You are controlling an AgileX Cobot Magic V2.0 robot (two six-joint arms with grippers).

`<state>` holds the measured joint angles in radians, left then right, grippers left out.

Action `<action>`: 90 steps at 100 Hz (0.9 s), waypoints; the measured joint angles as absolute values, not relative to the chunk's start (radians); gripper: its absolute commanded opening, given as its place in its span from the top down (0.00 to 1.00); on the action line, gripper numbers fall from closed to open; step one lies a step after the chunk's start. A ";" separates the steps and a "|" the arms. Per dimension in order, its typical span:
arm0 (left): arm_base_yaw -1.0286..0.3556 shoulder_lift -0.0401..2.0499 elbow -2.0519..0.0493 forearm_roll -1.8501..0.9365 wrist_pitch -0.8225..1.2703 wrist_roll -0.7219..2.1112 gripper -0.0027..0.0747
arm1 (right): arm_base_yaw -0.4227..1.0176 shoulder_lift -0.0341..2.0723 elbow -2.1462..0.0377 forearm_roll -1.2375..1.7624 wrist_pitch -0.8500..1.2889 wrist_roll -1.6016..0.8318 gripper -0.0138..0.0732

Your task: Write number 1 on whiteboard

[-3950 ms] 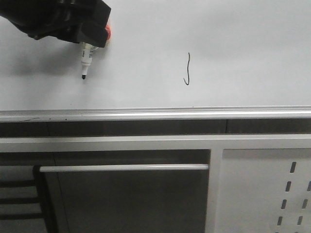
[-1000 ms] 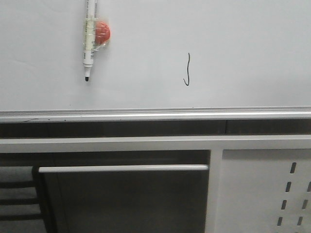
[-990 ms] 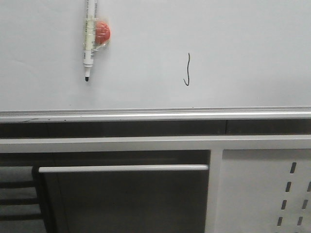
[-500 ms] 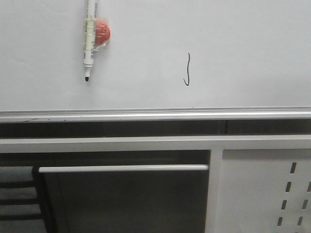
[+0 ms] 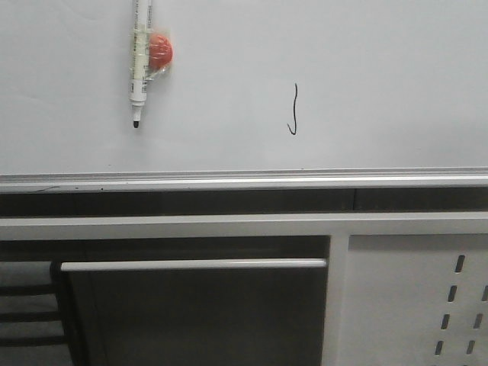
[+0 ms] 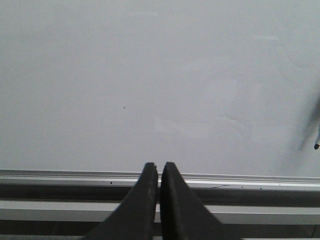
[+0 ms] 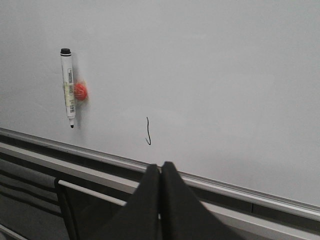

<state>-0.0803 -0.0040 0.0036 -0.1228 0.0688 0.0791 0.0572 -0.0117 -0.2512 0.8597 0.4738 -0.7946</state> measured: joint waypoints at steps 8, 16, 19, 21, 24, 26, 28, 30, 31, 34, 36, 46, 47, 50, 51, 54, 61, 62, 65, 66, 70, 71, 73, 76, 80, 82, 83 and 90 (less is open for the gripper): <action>-0.080 -0.004 0.004 -0.123 0.069 0.079 0.99 | 0.057 -0.012 -0.251 0.860 0.474 -0.795 0.91; -0.080 -0.004 0.004 -0.122 0.069 0.079 0.99 | 0.057 -0.012 -0.251 0.860 0.474 -0.795 0.91; -0.080 -0.004 0.004 -0.122 0.069 0.079 0.99 | 0.057 -0.012 -0.251 0.860 0.474 -0.795 0.91; -0.080 -0.004 0.004 -0.120 0.069 0.079 0.99 | 0.057 -0.012 -0.251 0.860 0.474 -0.795 0.91; -0.080 -0.004 0.004 -0.121 0.069 0.079 0.99 | 0.057 -0.012 -0.251 0.860 0.474 -0.795 0.91; -0.080 -0.004 0.004 -0.121 0.069 0.079 0.99 | 0.057 -0.012 -0.251 0.860 0.474 -0.795 0.91; -0.080 -0.004 0.004 -0.121 0.069 0.079 0.99 | 0.057 -0.012 -0.251 0.860 0.474 -0.795 0.91; -0.080 -0.004 0.004 -0.121 0.069 0.079 0.99 | 0.057 -0.012 -0.251 0.860 0.474 -0.795 0.91; -0.080 -0.004 0.004 -0.121 0.069 0.079 0.99 | 0.057 -0.012 -0.251 0.860 0.474 -0.795 0.91; -0.080 -0.004 0.004 -0.121 0.069 0.079 0.99 | 0.057 -0.012 -0.251 0.860 0.474 -0.795 0.91; -0.080 -0.004 0.004 -0.121 0.069 0.079 0.99 | 0.057 -0.012 -0.251 0.860 0.474 -0.795 0.91; -0.080 -0.004 0.004 -0.121 0.069 0.079 0.99 | 0.057 -0.012 -0.251 0.860 0.474 -0.795 0.91; -0.080 -0.004 0.004 -0.121 0.069 0.079 0.99 | 0.057 -0.012 -0.251 0.860 0.474 -0.795 0.91; -0.080 -0.004 0.004 -0.121 0.069 0.079 0.99 | 0.057 -0.012 -0.251 0.860 0.474 -0.795 0.91; -0.080 -0.004 0.004 -0.121 0.069 0.079 0.99 | 0.057 -0.012 -0.251 0.860 0.474 -0.795 0.91; -0.080 -0.004 0.004 -0.121 0.069 0.079 0.99 | 0.057 -0.012 -0.251 0.860 0.474 -0.795 0.91; -0.080 -0.004 0.004 -0.121 0.069 0.079 0.99 | 0.057 -0.012 -0.251 0.860 0.474 -0.795 0.91; -0.080 -0.004 0.004 -0.121 0.071 0.079 0.99 | 0.057 -0.012 -0.251 0.860 0.474 -0.795 0.91; -0.080 -0.004 0.004 -0.121 0.071 0.079 0.99 | 0.057 -0.012 -0.251 0.860 0.474 -0.795 0.91; -0.080 -0.004 0.004 -0.121 0.071 0.079 0.99 | 0.057 -0.012 -0.251 0.860 0.474 -0.795 0.91; -0.080 -0.004 0.004 -0.121 0.071 0.079 0.99 | 0.057 -0.012 -0.251 0.860 0.474 -0.795 0.91; -0.080 -0.004 0.004 -0.121 0.071 0.079 0.99 | 0.057 -0.012 -0.251 0.860 0.469 -0.795 0.91; -0.080 -0.004 0.004 -0.121 0.071 0.079 0.99 | 0.057 -0.012 -0.249 0.860 0.463 -0.795 0.91; -0.080 -0.004 0.004 -0.121 0.071 0.079 0.99 | 0.057 -0.012 -0.245 0.860 0.440 -0.795 0.91; -0.080 -0.004 0.004 -0.121 0.071 0.079 0.99 | 0.057 -0.012 -0.236 0.860 0.404 -0.795 0.91; -0.080 -0.004 0.004 -0.121 0.071 0.079 0.99 | 0.057 -0.012 -0.231 0.860 0.379 -0.795 0.91; -0.080 -0.004 0.004 -0.121 0.071 0.079 0.99 | 0.057 -0.012 -0.227 0.860 0.362 -0.795 0.91; -0.080 -0.004 0.004 -0.121 0.071 0.079 0.99 | 0.057 -0.012 -0.209 0.818 0.281 -0.781 0.91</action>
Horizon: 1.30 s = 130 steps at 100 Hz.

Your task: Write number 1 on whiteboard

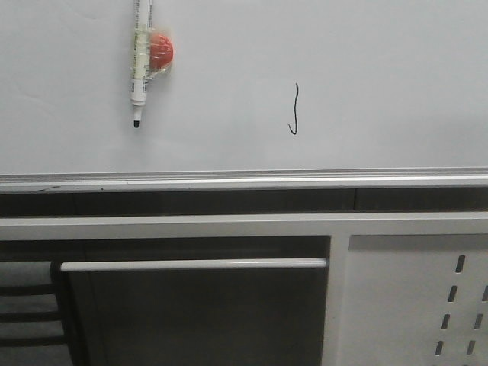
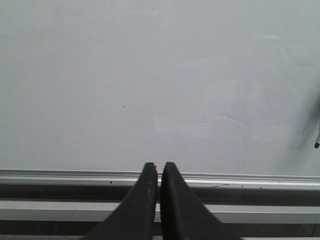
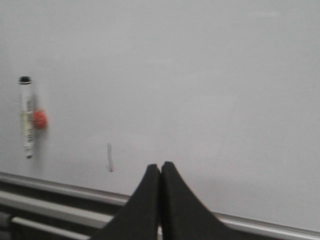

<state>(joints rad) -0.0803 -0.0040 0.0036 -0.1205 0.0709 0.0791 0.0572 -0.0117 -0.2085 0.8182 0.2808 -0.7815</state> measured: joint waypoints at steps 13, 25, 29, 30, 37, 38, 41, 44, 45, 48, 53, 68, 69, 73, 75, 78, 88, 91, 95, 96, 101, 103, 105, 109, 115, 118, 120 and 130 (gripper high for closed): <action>-0.080 -0.004 0.004 -0.121 0.071 0.079 0.99 | 0.055 -0.012 -0.173 0.447 0.188 -0.484 0.90; -0.080 -0.004 0.004 -0.121 0.071 0.079 0.99 | 0.046 -0.012 -0.107 0.194 0.122 -0.252 0.90; -0.080 -0.004 0.004 -0.121 0.071 0.079 0.99 | 0.038 -0.012 -0.078 0.165 0.111 -0.213 0.91; -0.080 -0.004 0.004 -0.121 0.071 0.079 0.99 | 0.033 -0.012 -0.068 0.157 0.109 -0.207 0.91; -0.080 -0.004 0.004 -0.121 0.071 0.079 0.99 | 0.007 -0.012 -0.017 0.130 0.107 -0.169 0.91; -0.080 -0.004 0.004 -0.121 0.071 0.079 0.99 | 0.005 -0.012 -0.013 0.127 0.107 -0.164 0.91; -0.080 -0.004 0.004 -0.121 0.071 0.079 0.99 | -0.007 -0.012 0.004 0.119 0.107 -0.155 0.91; -0.080 -0.004 0.004 -0.121 0.071 0.079 0.99 | -0.015 -0.012 0.010 0.115 0.119 -0.149 0.91; -0.080 -0.004 0.004 -0.121 0.071 0.079 0.99 | -0.017 -0.012 0.010 0.112 0.121 -0.147 0.91; -0.080 -0.004 0.004 -0.121 0.071 0.079 0.99 | -0.024 -0.012 0.010 0.108 0.121 -0.143 0.91; -0.080 -0.004 0.004 -0.121 0.071 0.079 0.99 | -0.031 -0.012 0.010 0.096 0.127 -0.140 0.90; -0.080 -0.004 0.004 -0.121 0.071 0.079 0.99 | -0.035 -0.012 0.010 0.044 0.173 -0.136 0.90; -0.080 -0.004 0.004 -0.121 0.071 0.079 0.99 | -0.035 -0.012 0.010 0.042 0.174 -0.136 0.90; -0.080 -0.004 0.004 -0.121 0.071 0.079 0.99 | -0.035 -0.012 0.010 0.037 0.184 -0.135 0.90; -0.080 -0.004 0.004 -0.121 0.071 0.079 0.99 | -0.035 -0.012 0.010 0.035 0.191 -0.131 0.90; -0.080 -0.004 0.004 -0.121 0.071 0.079 0.99 | -0.035 -0.012 0.010 0.033 0.197 -0.131 0.90; -0.080 -0.004 0.004 -0.121 0.071 0.079 0.99 | -0.035 -0.012 0.010 0.026 0.210 -0.131 0.91; -0.080 -0.004 0.004 -0.121 0.071 0.079 0.99 | -0.035 -0.012 0.010 0.026 0.209 -0.131 0.91; -0.080 -0.004 0.004 -0.121 0.071 0.079 0.99 | -0.035 -0.012 0.010 0.026 0.209 -0.131 0.91; -0.080 -0.004 0.004 -0.121 0.071 0.079 0.99 | -0.035 -0.012 0.010 0.026 0.209 -0.131 0.91; -0.080 -0.004 0.004 -0.121 0.071 0.079 0.99 | -0.035 -0.012 0.010 0.025 0.211 -0.131 0.91; -0.080 -0.004 0.004 -0.121 0.071 0.079 0.99 | -0.035 -0.012 0.010 0.025 0.211 -0.131 0.91; -0.080 -0.004 0.004 -0.121 0.071 0.079 0.99 | -0.035 -0.012 0.010 0.025 0.211 -0.131 0.91; -0.080 -0.004 0.004 -0.121 0.071 0.079 0.99 | -0.035 -0.012 0.010 0.024 0.211 -0.131 0.91; -0.080 -0.004 0.004 -0.121 0.071 0.079 0.99 | -0.035 -0.012 0.010 0.024 0.211 -0.131 0.91; -0.080 -0.004 0.004 -0.121 0.071 0.079 0.99 | -0.035 -0.012 0.010 0.024 0.211 -0.131 0.91; -0.080 -0.004 0.004 -0.121 0.071 0.079 0.99 | -0.035 -0.012 0.010 0.024 0.211 -0.131 0.91; -0.080 -0.004 0.004 -0.121 0.071 0.079 0.99 | -0.035 -0.012 0.010 0.024 0.212 -0.131 0.91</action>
